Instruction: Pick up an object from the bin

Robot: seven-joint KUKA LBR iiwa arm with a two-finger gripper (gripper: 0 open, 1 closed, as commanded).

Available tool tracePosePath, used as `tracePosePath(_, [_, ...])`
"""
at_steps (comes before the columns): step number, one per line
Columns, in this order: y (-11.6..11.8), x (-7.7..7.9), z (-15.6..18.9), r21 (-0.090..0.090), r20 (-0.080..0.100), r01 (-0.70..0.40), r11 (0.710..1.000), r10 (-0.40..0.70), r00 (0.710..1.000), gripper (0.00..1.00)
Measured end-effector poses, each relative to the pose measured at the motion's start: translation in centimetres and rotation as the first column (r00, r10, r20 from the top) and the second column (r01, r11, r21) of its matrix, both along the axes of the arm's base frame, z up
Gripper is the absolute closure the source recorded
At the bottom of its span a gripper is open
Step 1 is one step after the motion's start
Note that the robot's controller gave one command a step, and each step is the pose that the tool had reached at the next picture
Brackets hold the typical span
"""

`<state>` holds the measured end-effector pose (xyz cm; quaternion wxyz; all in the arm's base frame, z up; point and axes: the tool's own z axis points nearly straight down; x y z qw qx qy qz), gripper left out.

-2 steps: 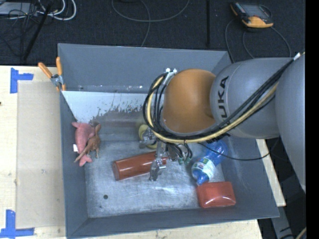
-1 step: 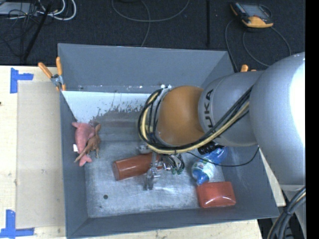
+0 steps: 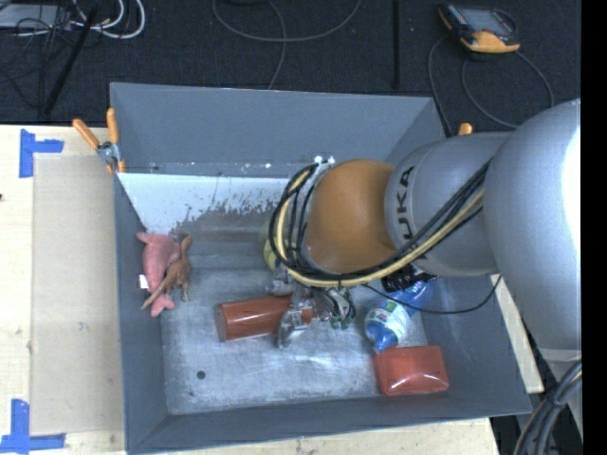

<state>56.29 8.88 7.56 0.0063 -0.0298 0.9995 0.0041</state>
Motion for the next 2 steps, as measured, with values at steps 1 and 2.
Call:
tracePosePath(1, [-0.01, 0.0, 0.0, 0.0, 0.0, 0.0, 1.0, 0.0, 1.0, 1.0])
tracePosePath(2, [-0.04, -0.11, 0.31, -0.002, -0.004, 0.0, 1.0, 0.0, 1.0, 1.0])
